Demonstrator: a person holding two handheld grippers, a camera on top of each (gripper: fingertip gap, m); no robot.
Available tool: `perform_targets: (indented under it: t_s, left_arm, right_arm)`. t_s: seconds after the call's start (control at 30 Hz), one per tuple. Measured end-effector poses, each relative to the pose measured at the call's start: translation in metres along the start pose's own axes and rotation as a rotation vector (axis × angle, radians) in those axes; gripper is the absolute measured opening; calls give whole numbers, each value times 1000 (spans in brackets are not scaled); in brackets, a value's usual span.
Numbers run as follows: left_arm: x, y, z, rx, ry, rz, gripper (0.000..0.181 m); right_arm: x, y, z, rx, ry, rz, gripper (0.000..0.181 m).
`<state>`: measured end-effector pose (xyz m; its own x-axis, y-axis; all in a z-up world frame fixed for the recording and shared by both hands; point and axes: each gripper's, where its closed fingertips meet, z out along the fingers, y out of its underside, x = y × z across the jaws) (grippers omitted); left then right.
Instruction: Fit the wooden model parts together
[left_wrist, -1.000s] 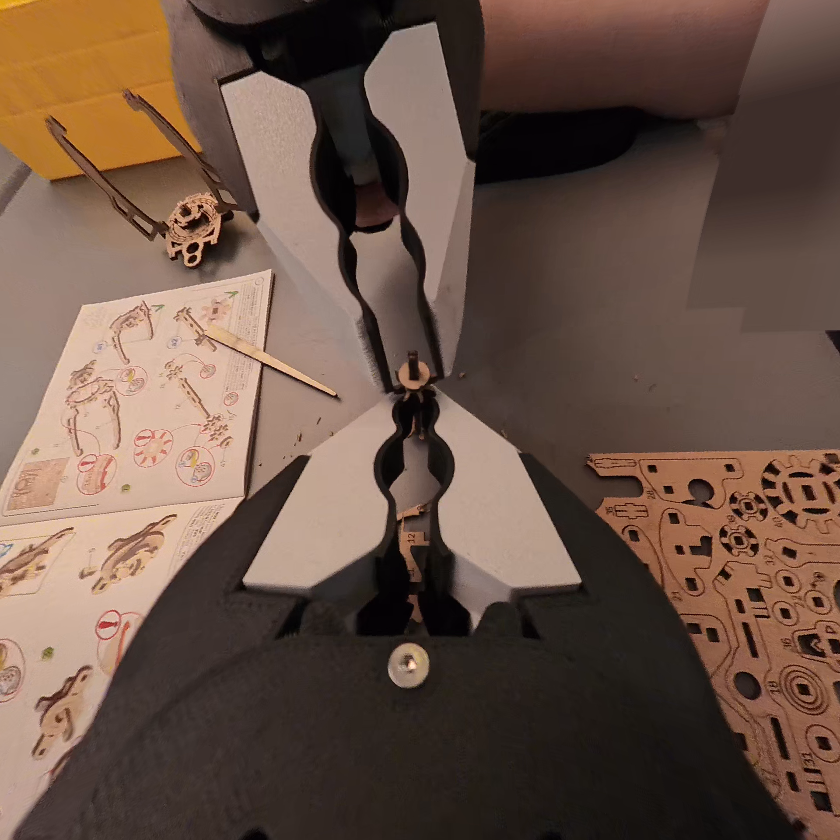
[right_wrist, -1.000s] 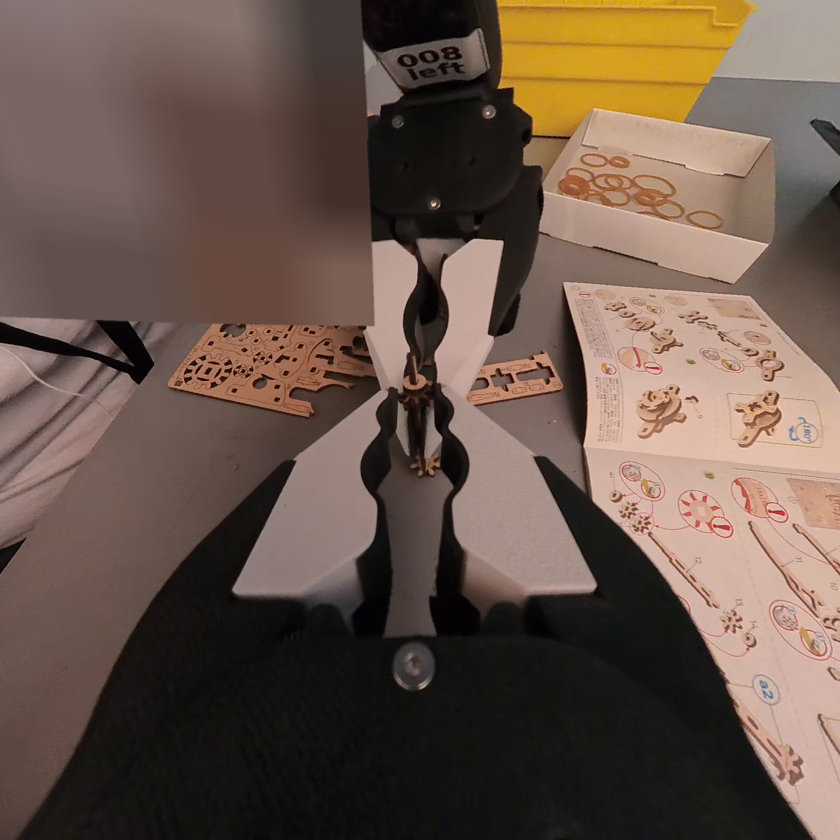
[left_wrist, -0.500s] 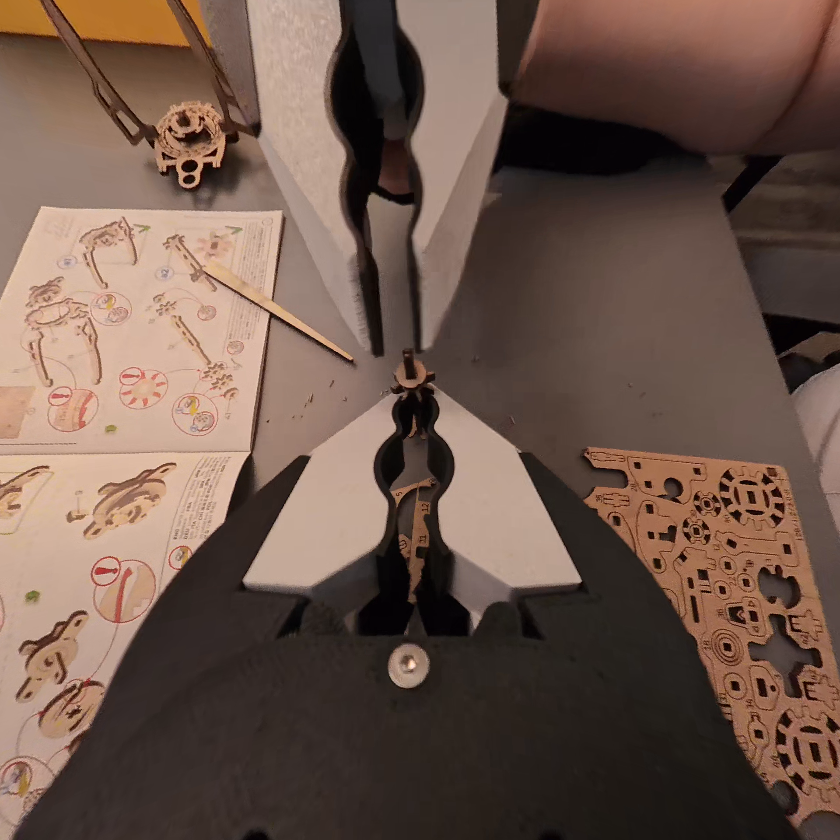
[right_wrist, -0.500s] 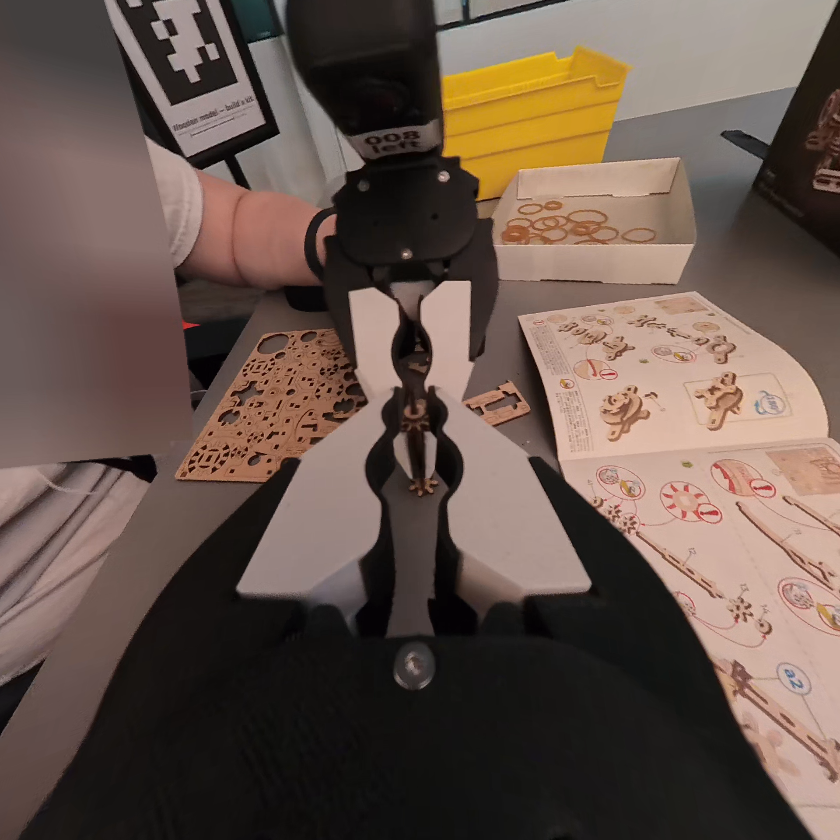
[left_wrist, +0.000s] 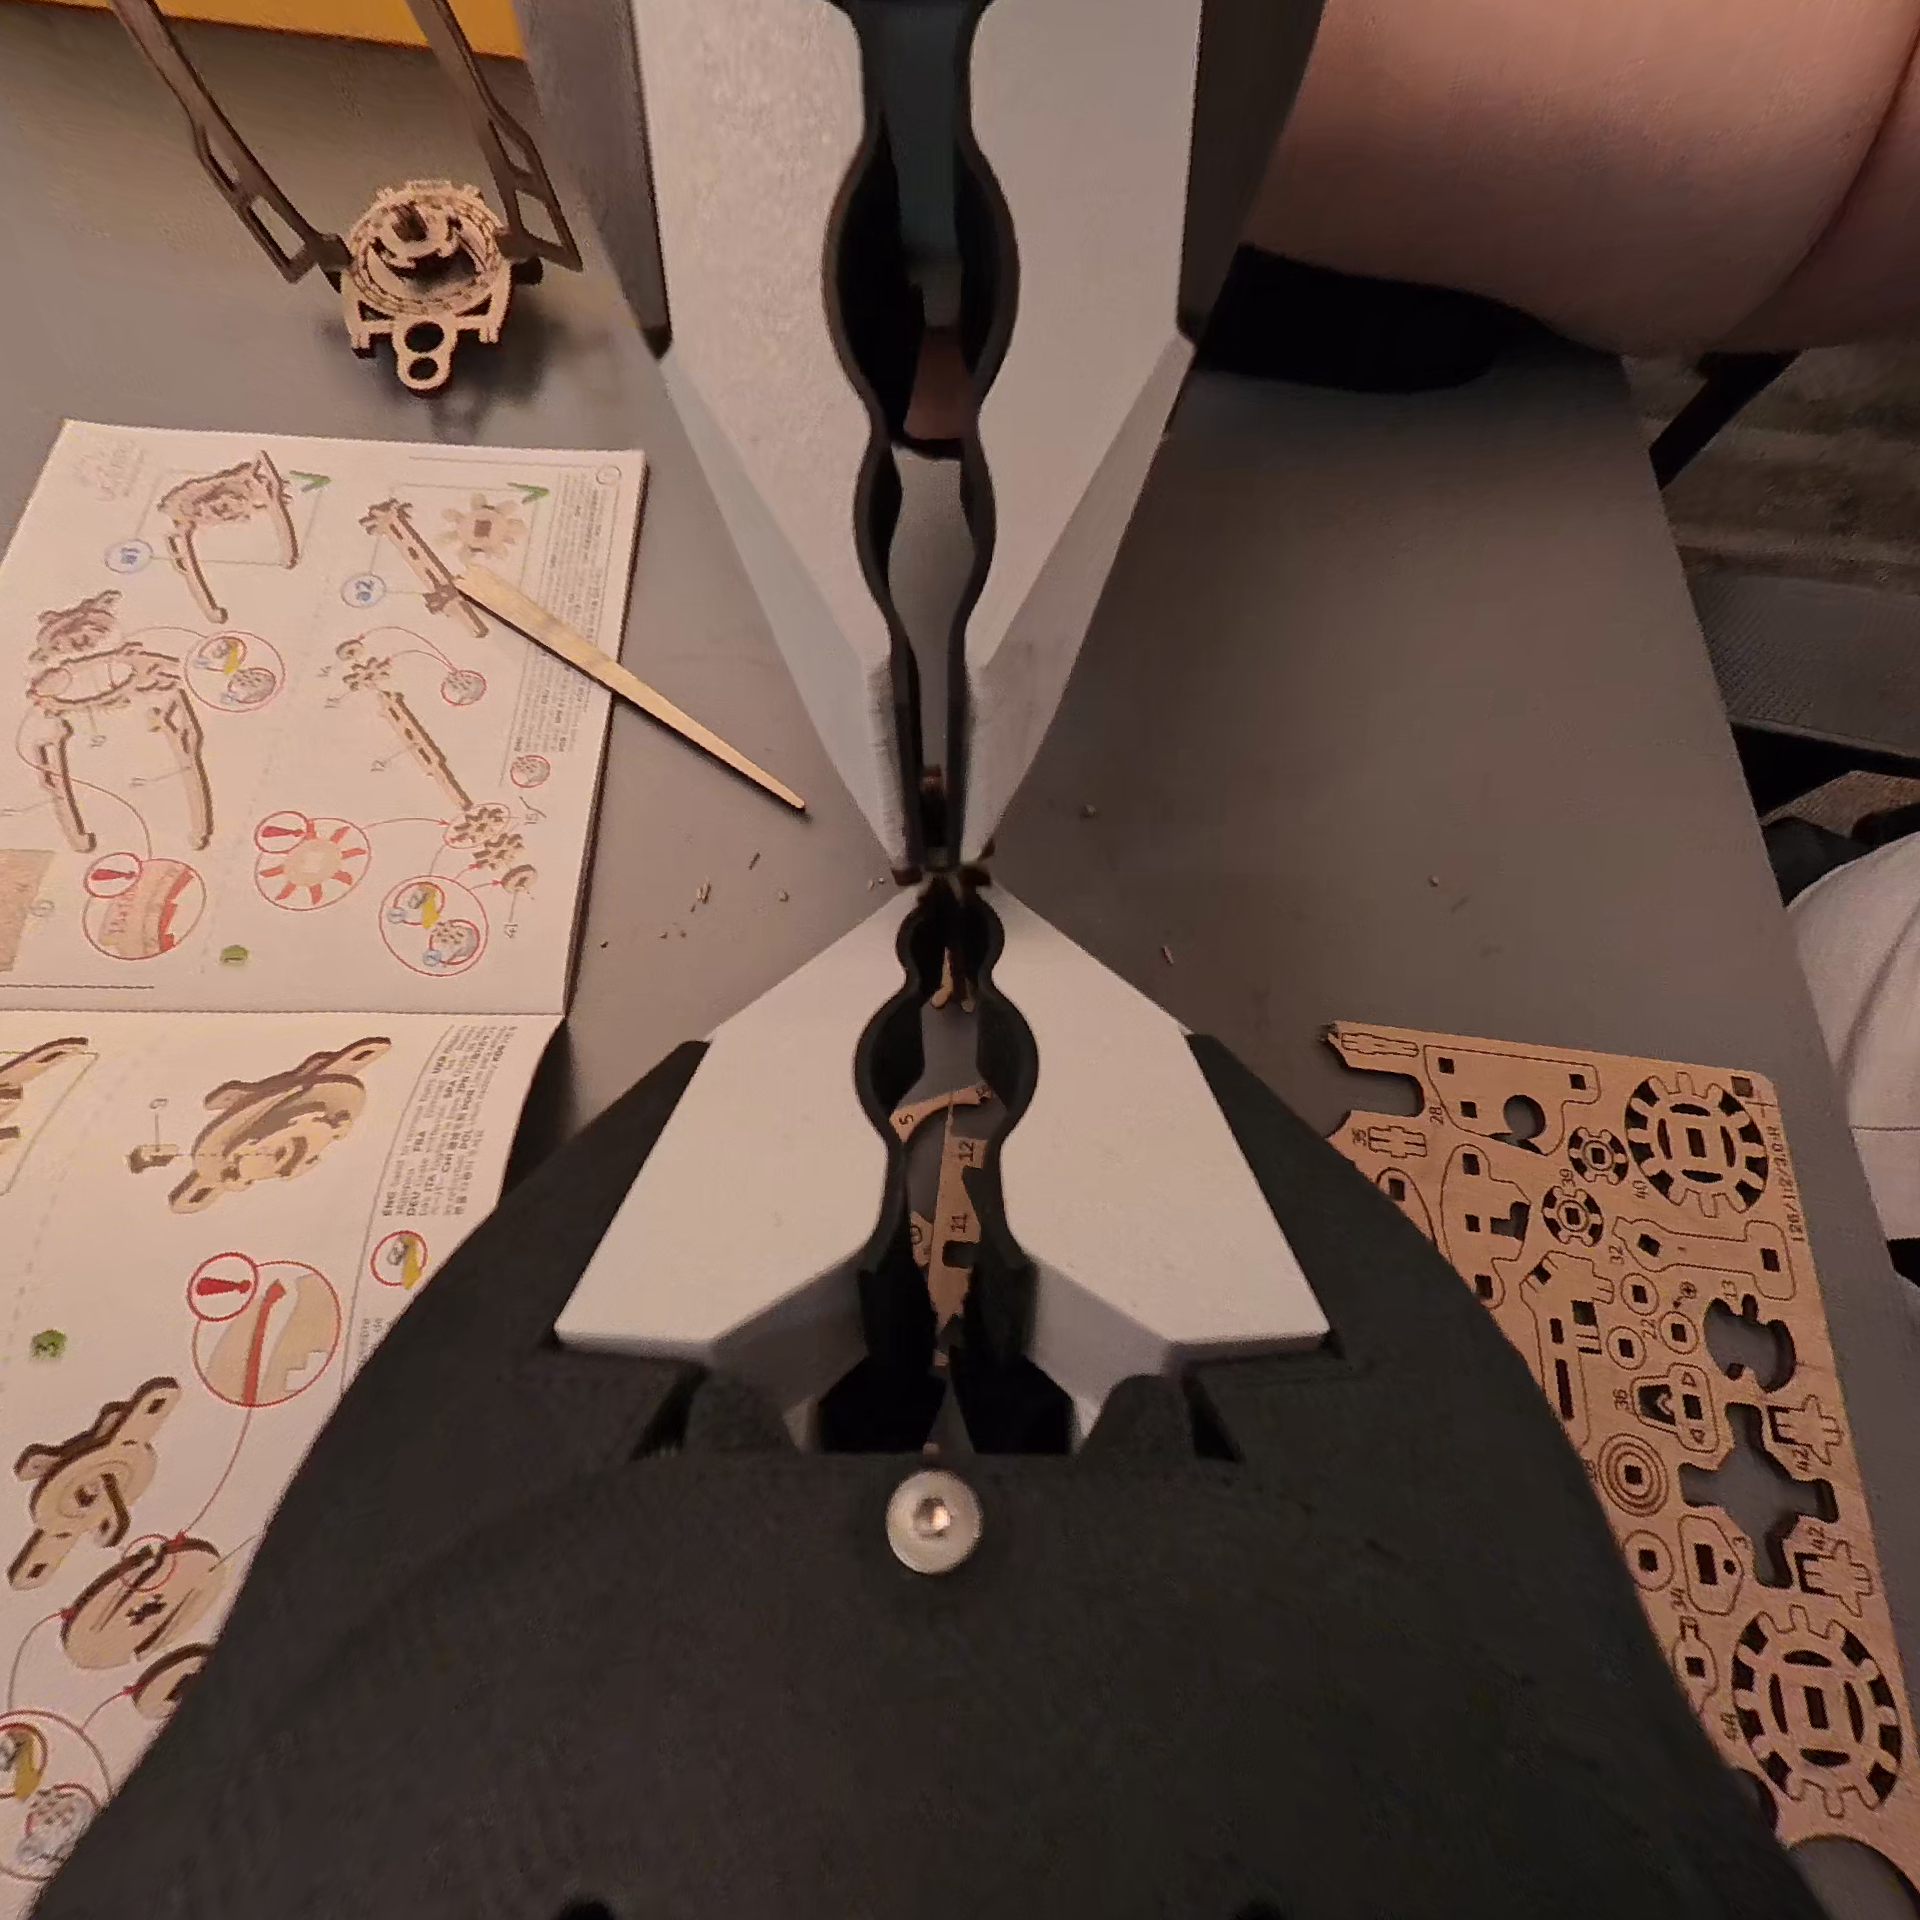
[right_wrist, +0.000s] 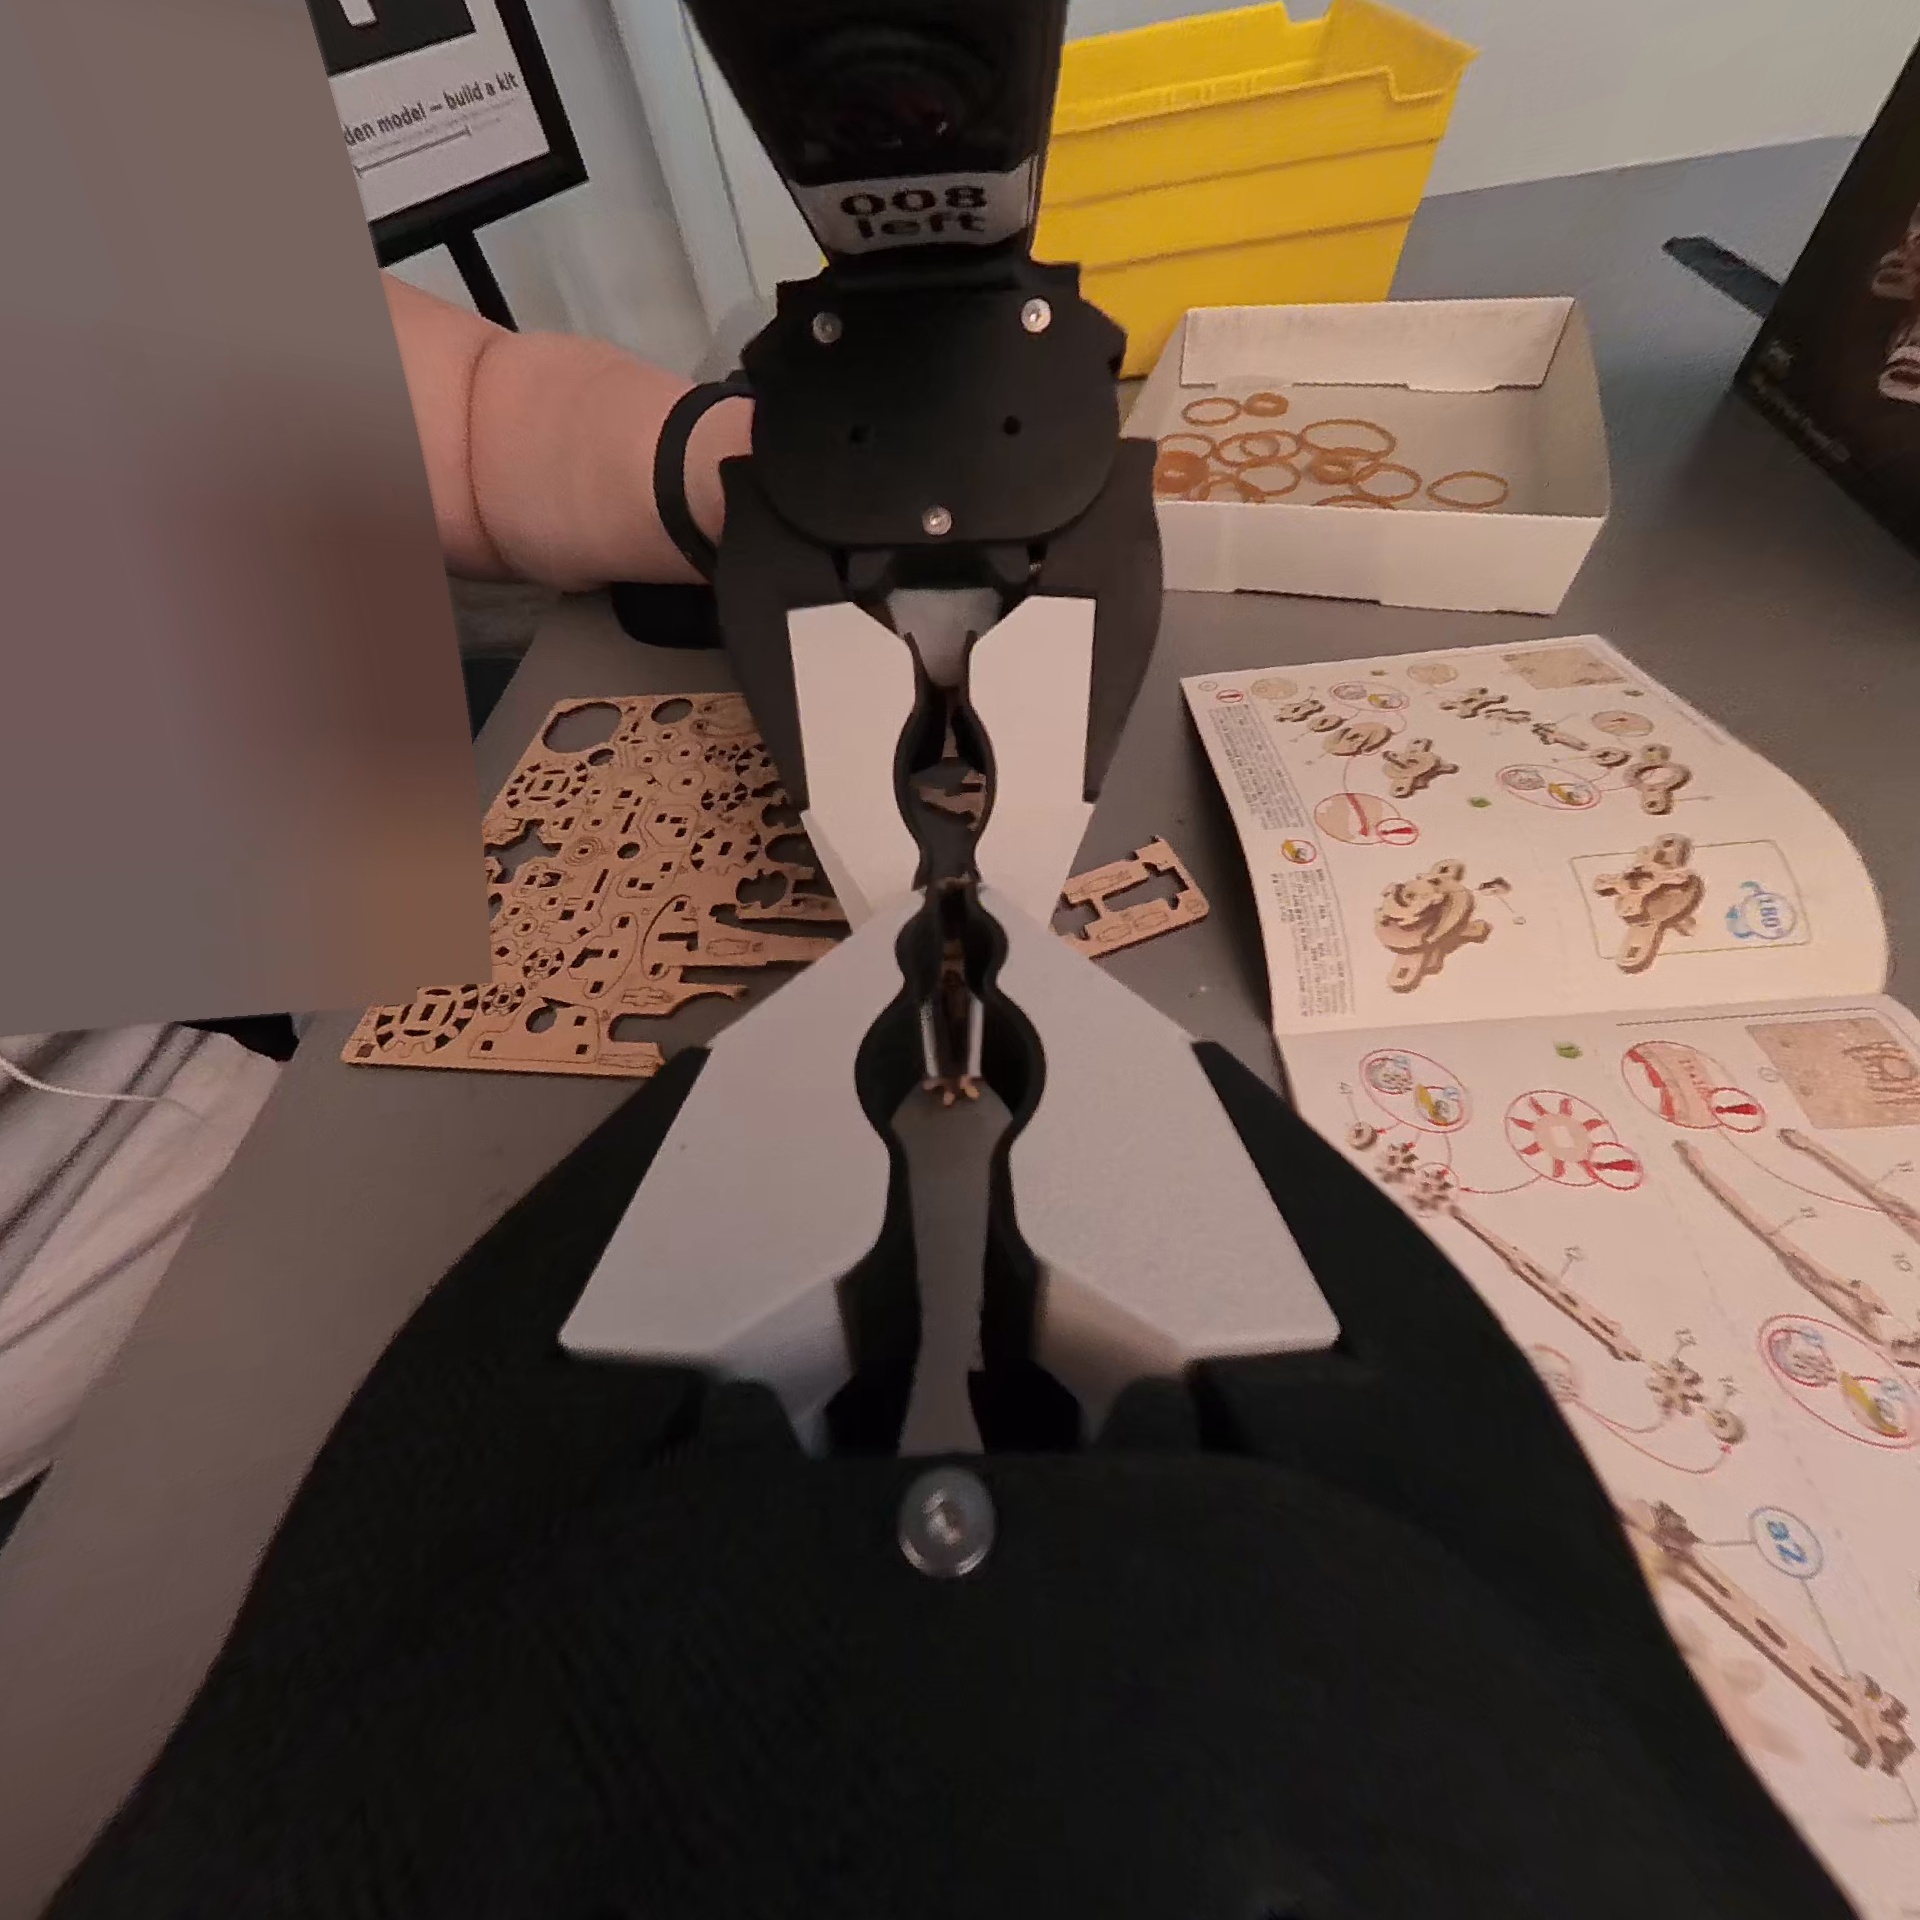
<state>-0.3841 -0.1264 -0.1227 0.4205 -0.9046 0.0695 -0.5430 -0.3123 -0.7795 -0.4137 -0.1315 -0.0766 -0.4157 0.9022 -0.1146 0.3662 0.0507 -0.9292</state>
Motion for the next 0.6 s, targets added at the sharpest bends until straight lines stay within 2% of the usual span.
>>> perform_targets:
  t_s: [0.13,0.27,0.4,0.6]
  left_arm:
    - [2,1,0,2,10,10,0]
    - [2,2,-1,3,0,28,0]
    - [3,2,0,12,16,15,0]
    - [3,1,0,12,6,34,0]
  right_arm:
    - [-4,2,3,2,-27,35,1]
    - [-3,3,4,6,5,-26,1]
    - [-2,-9,-3,50,4,-15,0]
    - [-2,-3,-6,2,8,-27,1]
